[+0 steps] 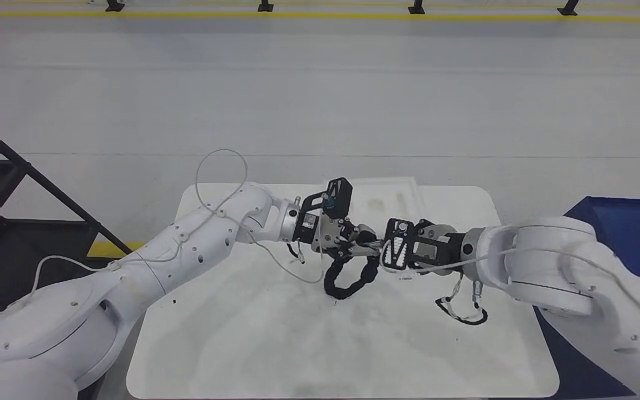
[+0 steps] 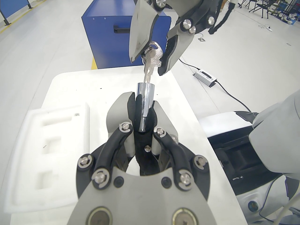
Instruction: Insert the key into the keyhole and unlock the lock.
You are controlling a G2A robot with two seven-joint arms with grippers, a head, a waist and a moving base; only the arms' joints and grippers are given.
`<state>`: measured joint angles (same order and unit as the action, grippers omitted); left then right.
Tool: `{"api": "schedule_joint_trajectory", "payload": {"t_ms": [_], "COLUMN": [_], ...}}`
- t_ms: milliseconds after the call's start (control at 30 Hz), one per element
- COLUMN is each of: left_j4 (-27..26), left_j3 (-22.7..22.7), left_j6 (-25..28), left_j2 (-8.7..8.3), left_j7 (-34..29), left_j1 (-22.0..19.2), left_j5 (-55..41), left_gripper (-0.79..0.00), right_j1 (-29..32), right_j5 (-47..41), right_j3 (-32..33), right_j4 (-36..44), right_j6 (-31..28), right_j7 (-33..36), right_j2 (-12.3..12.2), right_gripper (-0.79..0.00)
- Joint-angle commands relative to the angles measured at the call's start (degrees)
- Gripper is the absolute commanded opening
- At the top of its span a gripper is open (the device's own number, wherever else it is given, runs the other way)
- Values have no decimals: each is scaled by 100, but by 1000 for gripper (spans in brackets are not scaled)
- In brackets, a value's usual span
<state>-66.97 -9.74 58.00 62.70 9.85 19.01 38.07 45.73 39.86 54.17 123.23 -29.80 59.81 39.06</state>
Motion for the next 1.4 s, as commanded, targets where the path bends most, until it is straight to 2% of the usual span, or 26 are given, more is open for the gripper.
{"api": "schedule_joint_trajectory", "payload": {"t_ms": [0, 67, 667, 1133, 1167, 1200, 1233, 1267, 1367], "left_j4": [-17, -26, -154, -76, -63, -46, -16, 17, 115], "left_j3": [0, 0, 0, 0, 0, 0, 0, 0, 0], "left_j6": [0, 0, 0, 0, 0, 0, 0, 0, 0], "left_j2": [-9, -20, -101, -105, -101, -96, -91, -85, -64], "left_j7": [17, 30, 488, 1122, 1154, 1173, 1192, 1204, 1232], "left_j1": [-4, -3, -14, -47, -40, -33, -30, -28, -24], "left_j5": [-3, 3, 391, 1067, 1107, 1147, 1178, 1210, 1291], "left_gripper": [-785, -785, -785, -785, -785, -785, -785, -785, -785], "right_j1": [22, 51, 342, 499, 496, 496, 496, 495, 496], "right_j5": [54, 59, -1069, -2235, -2268, -2289, -2308, -2321, -2354], "right_j3": [17, 49, 484, 691, 695, 697, 696, 697, 727], "right_j4": [35, 72, -73, -413, -422, -434, -444, -452, -472], "right_j6": [39, 85, 1164, 1502, 1486, 1476, 1469, 1466, 1457], "right_j7": [14, -25, -172, -316, -303, -290, -272, -253, -237], "right_j2": [1, 3, 39, 103, 107, 111, 115, 119, 127], "right_gripper": [-739, -785, -785, -785, -745, -536, -151, 0, 0]}}
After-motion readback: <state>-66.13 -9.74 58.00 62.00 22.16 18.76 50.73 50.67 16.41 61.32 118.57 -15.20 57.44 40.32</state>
